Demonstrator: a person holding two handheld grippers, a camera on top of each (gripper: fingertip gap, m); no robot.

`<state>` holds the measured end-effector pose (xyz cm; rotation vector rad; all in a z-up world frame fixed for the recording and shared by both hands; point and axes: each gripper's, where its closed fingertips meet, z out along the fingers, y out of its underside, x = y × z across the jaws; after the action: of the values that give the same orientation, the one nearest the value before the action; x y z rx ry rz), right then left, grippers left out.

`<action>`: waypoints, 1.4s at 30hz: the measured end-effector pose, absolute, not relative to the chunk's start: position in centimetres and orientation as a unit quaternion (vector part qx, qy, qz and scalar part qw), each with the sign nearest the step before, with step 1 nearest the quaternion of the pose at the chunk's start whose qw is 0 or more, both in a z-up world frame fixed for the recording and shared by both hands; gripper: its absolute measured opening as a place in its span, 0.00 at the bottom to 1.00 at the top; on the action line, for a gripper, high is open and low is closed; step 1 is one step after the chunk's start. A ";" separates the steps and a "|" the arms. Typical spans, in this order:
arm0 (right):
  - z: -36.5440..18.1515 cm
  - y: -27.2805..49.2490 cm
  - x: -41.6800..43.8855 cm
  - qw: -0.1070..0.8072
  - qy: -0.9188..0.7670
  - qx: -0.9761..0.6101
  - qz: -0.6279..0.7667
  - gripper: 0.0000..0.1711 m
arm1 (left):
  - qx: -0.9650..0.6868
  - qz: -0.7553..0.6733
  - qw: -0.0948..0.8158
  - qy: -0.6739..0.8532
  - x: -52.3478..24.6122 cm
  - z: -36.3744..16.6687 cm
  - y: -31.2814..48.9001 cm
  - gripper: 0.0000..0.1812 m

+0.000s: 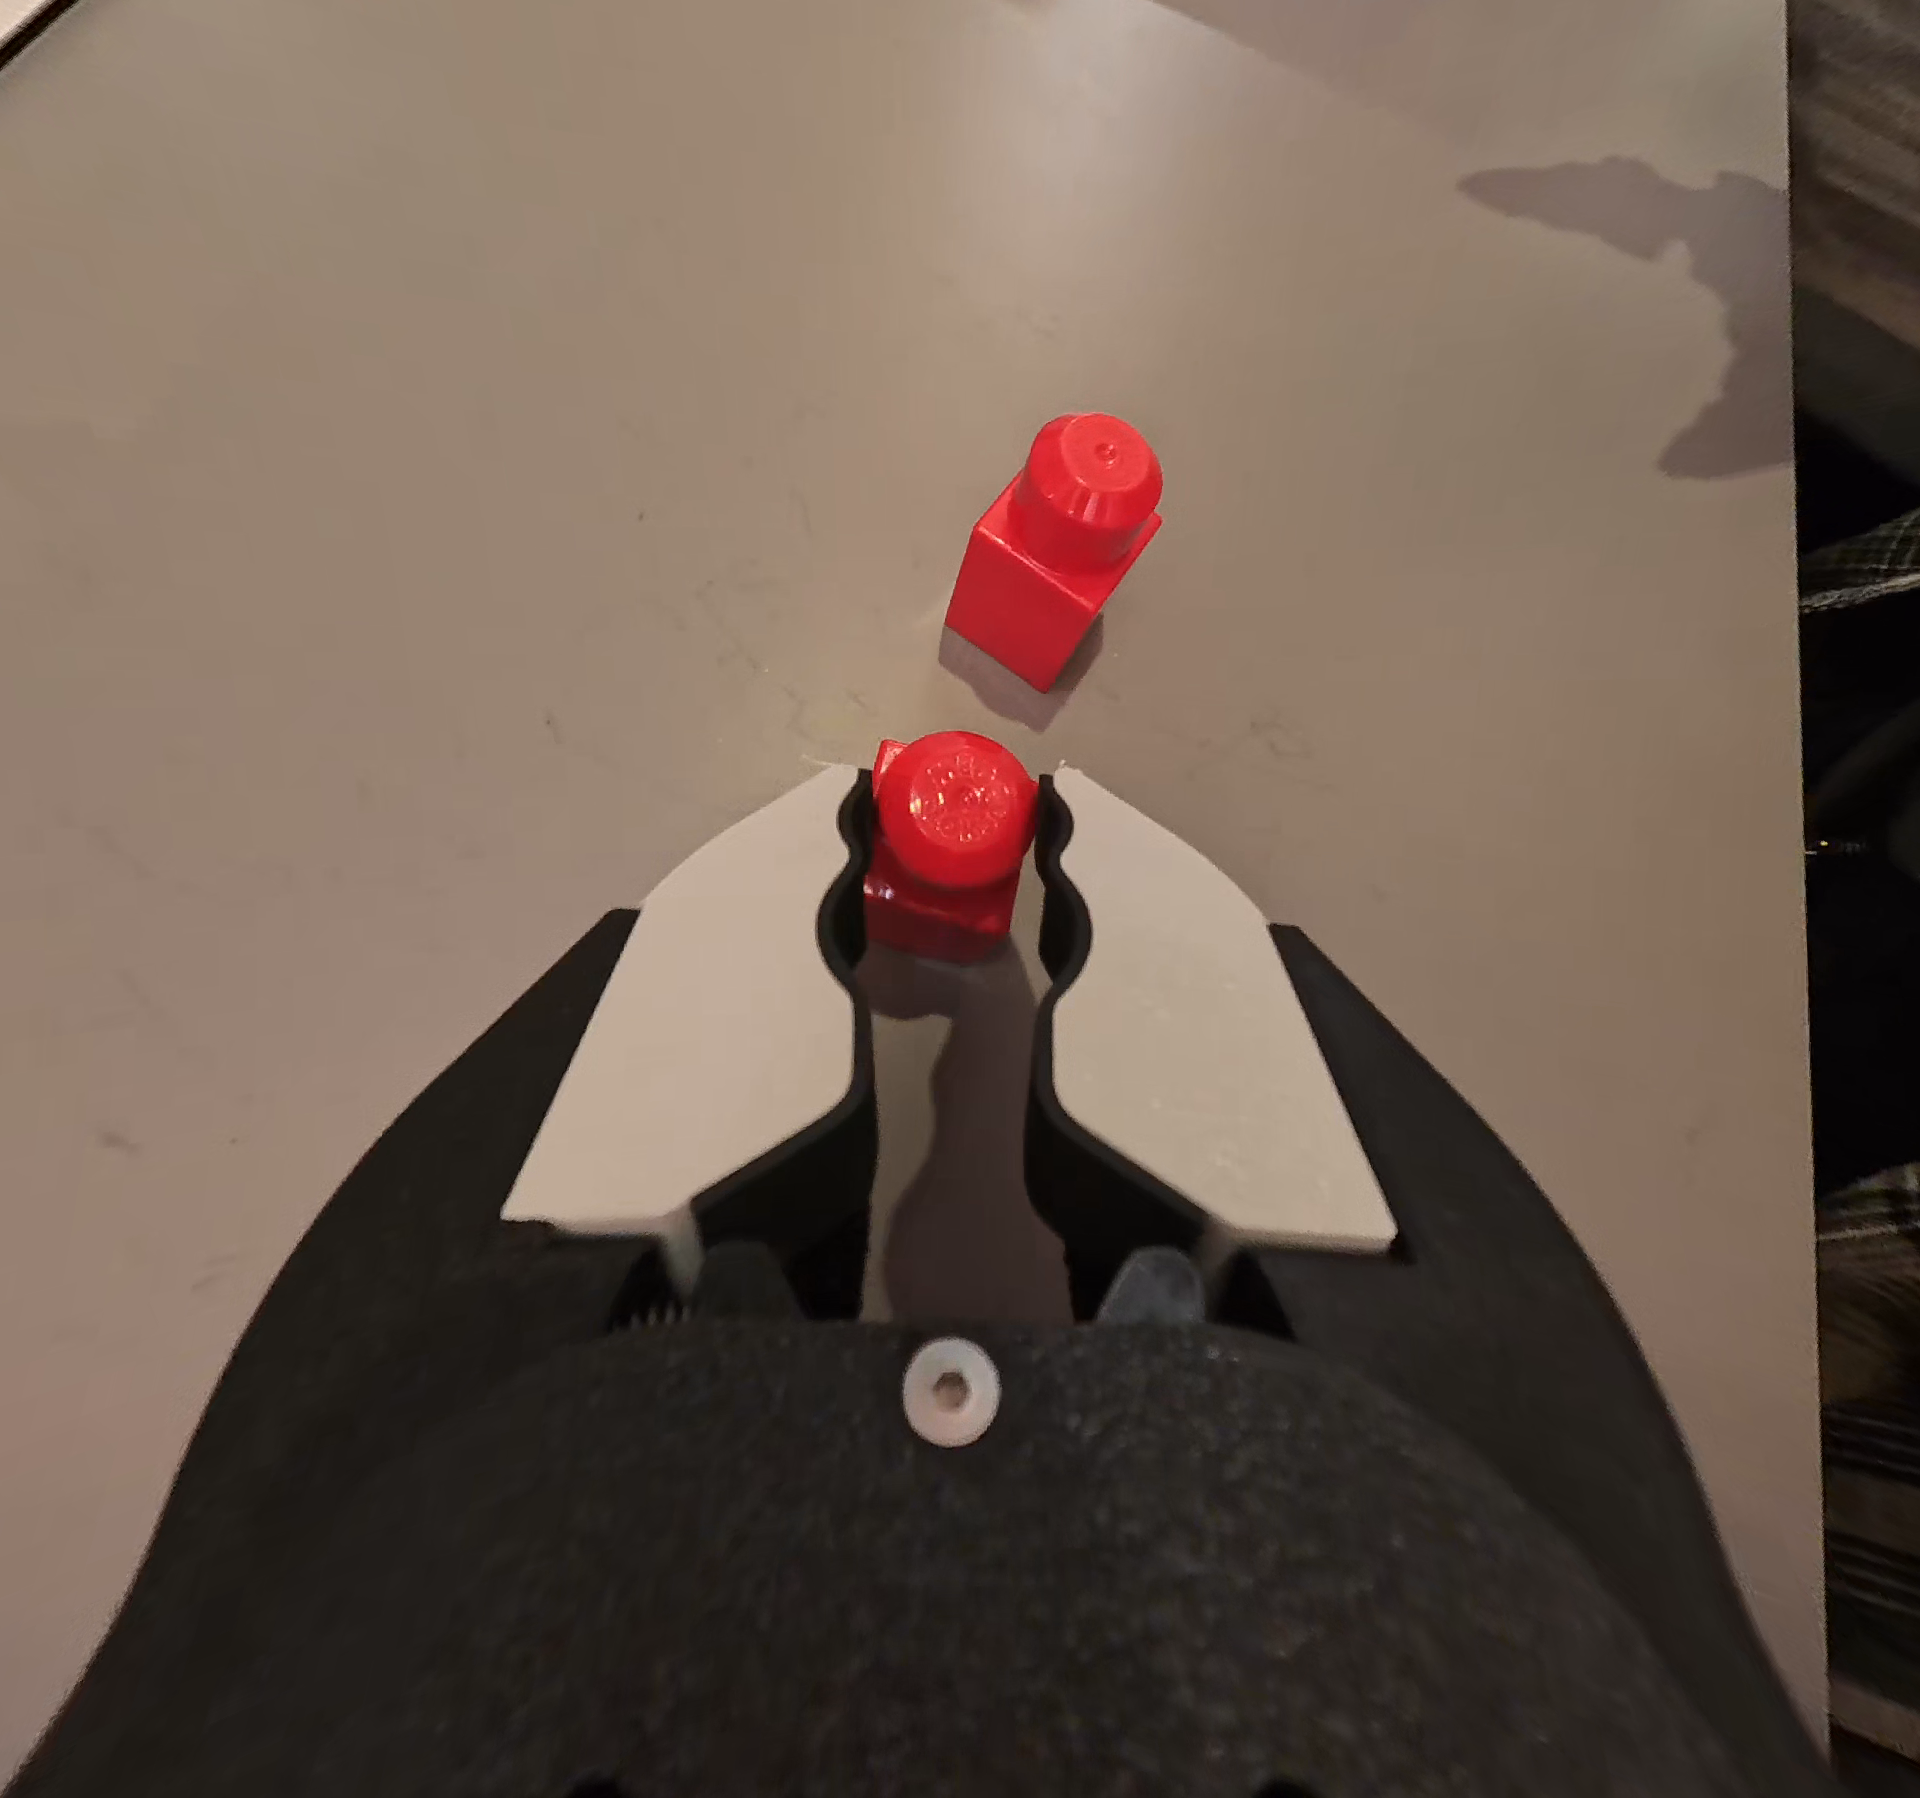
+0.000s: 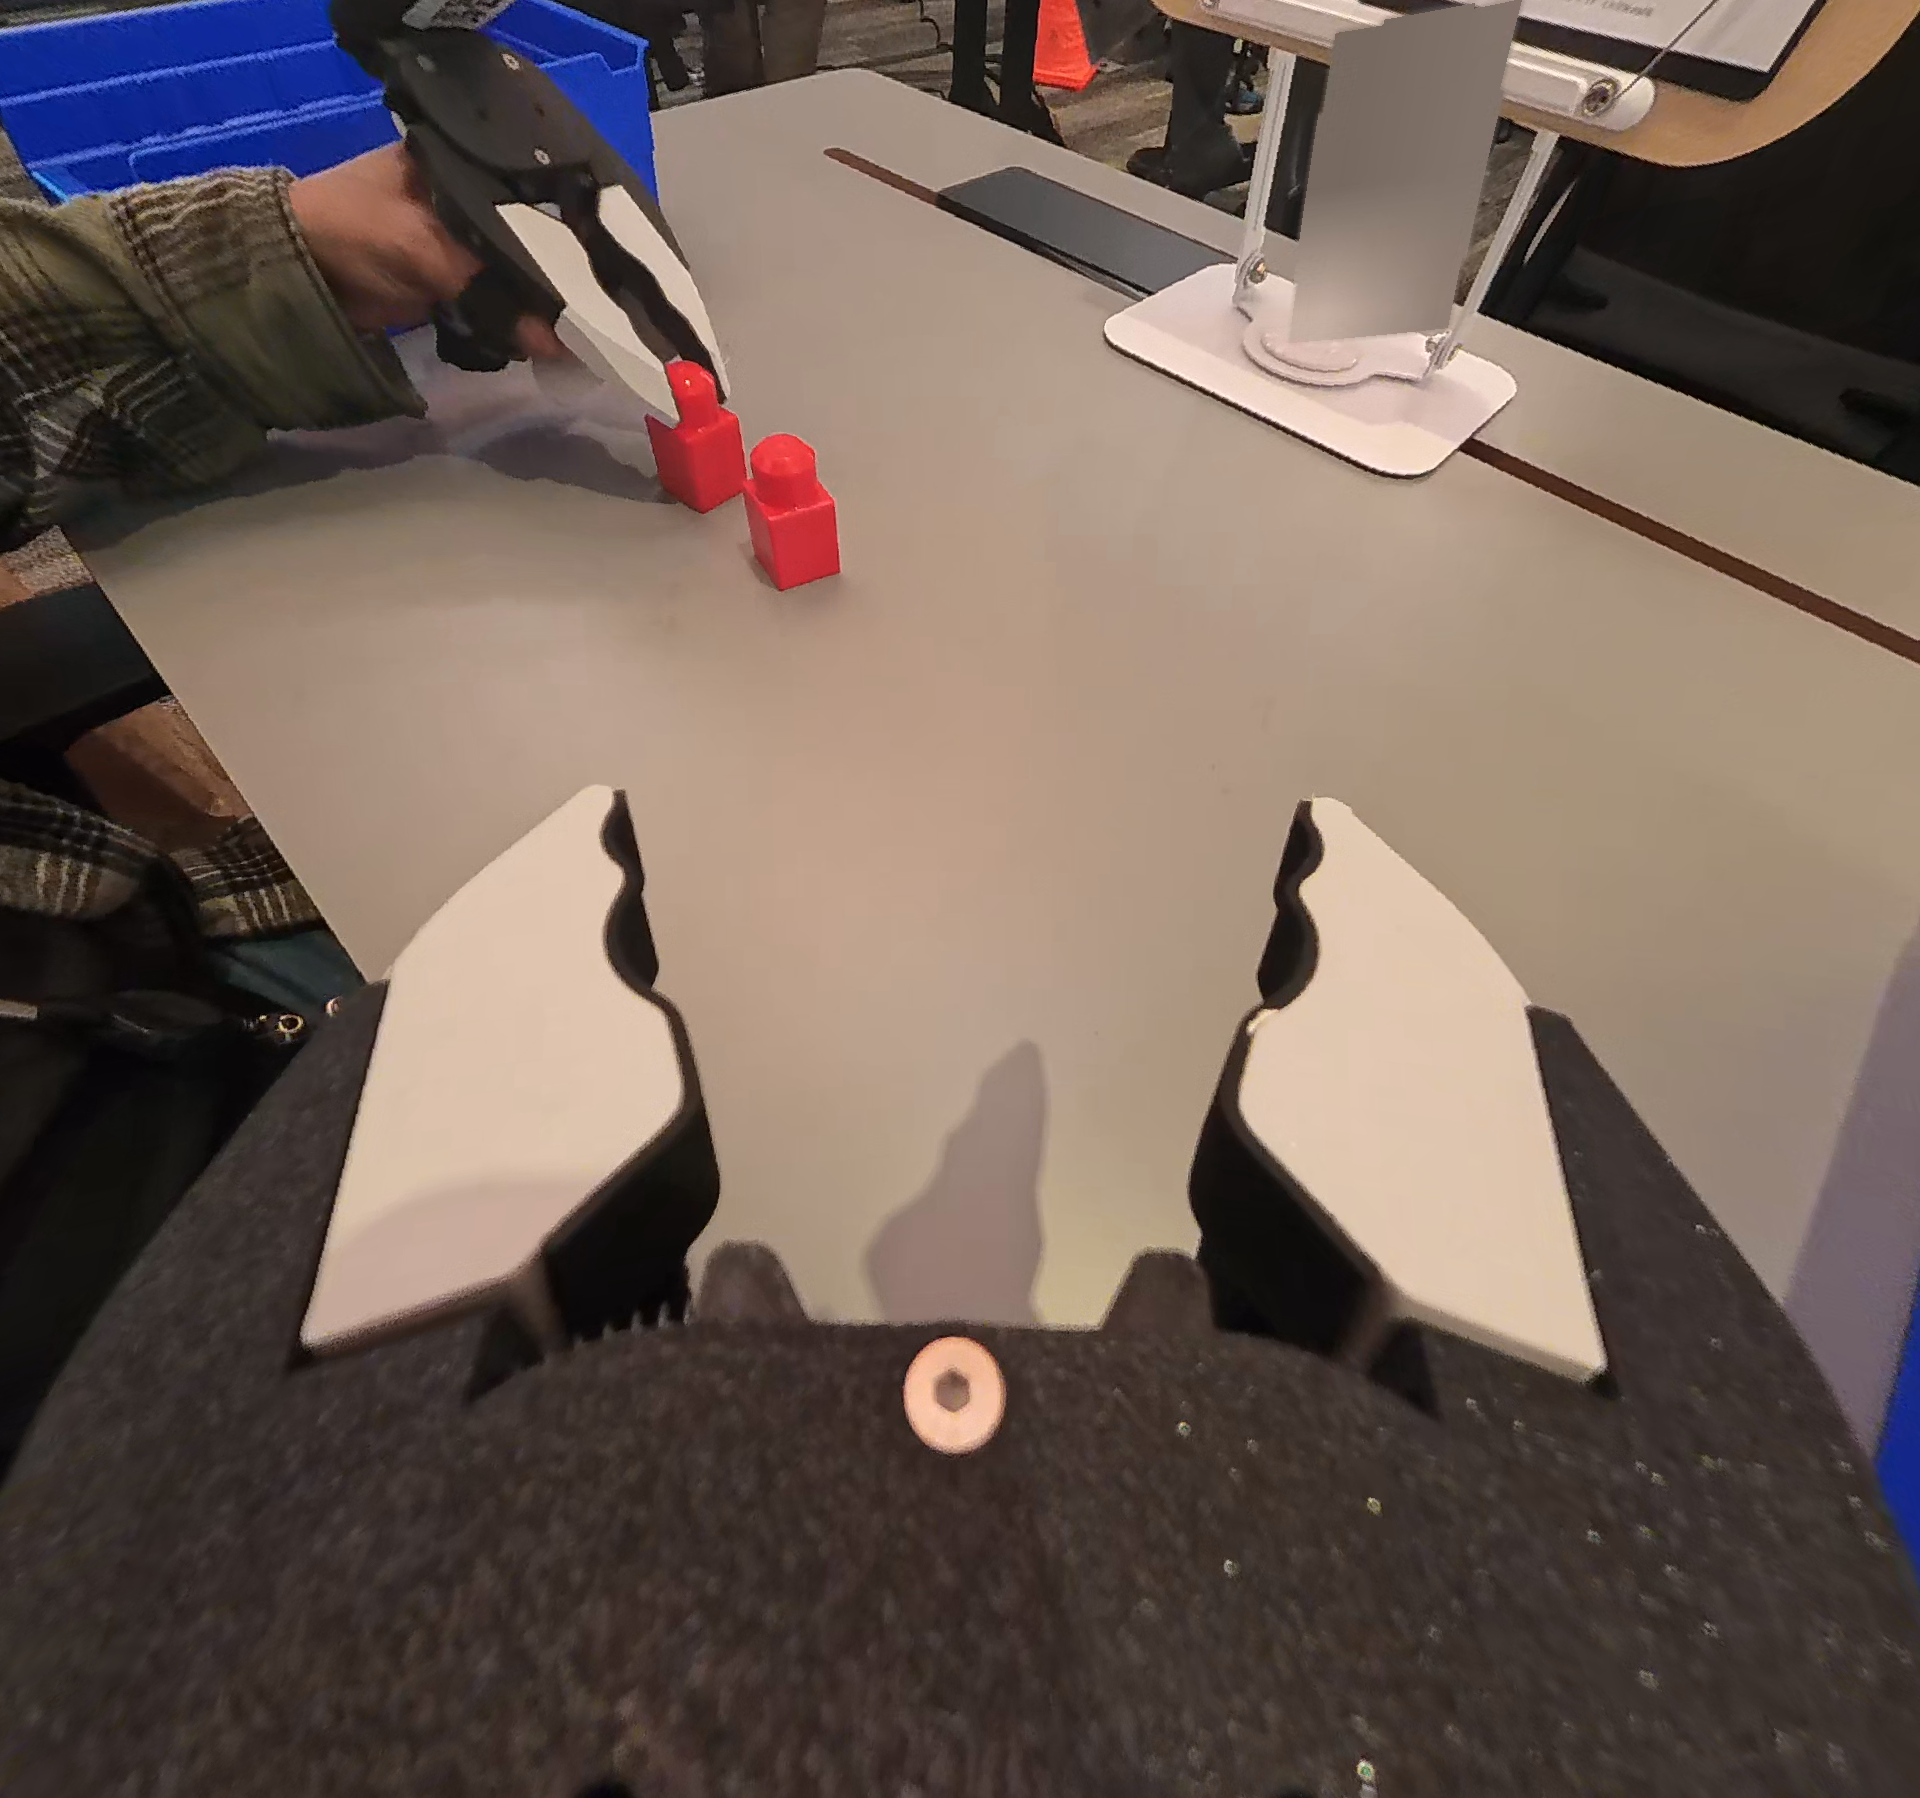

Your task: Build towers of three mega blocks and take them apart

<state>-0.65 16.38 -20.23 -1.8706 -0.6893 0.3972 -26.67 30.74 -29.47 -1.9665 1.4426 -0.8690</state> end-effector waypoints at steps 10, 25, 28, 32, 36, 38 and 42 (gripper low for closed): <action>-20.5 16.1 -0.6 0.526 -0.286 -0.782 0.170 0.67 | -0.660 -0.353 0.321 0.581 -23.5 -20.3 30.9 0.16; -20.4 15.7 0.3 0.525 -0.279 -0.788 0.157 0.67 | -0.591 -0.354 0.195 0.698 -18.7 -23.1 29.1 0.16; -20.5 15.9 0.2 0.524 -0.279 -0.789 0.160 0.67 | -0.597 -0.354 0.199 0.692 -18.8 -23.5 29.1 0.16; -20.8 16.1 0.1 0.519 -0.282 -0.790 0.162 0.67 | -0.612 -0.343 0.187 0.687 -19.4 -24.9 29.2 0.16; -21.1 16.3 0.0 0.516 -0.283 -0.792 0.164 0.67 | -0.617 -0.350 0.192 0.678 -19.4 -25.3 29.1 0.16; -21.2 16.3 -0.1 0.513 -0.283 -0.793 0.164 0.67 | -0.622 -0.352 0.196 0.672 -19.3 -25.3 29.1 0.16; -21.5 16.5 -0.1 0.508 -0.282 -0.797 0.165 0.67 | -0.627 -0.349 0.215 0.663 -19.1 -25.5 29.0 0.16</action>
<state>-0.12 16.48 -21.50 -1.9210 -0.6808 0.3978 -19.08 29.01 -25.45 -1.7370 1.8368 -0.9689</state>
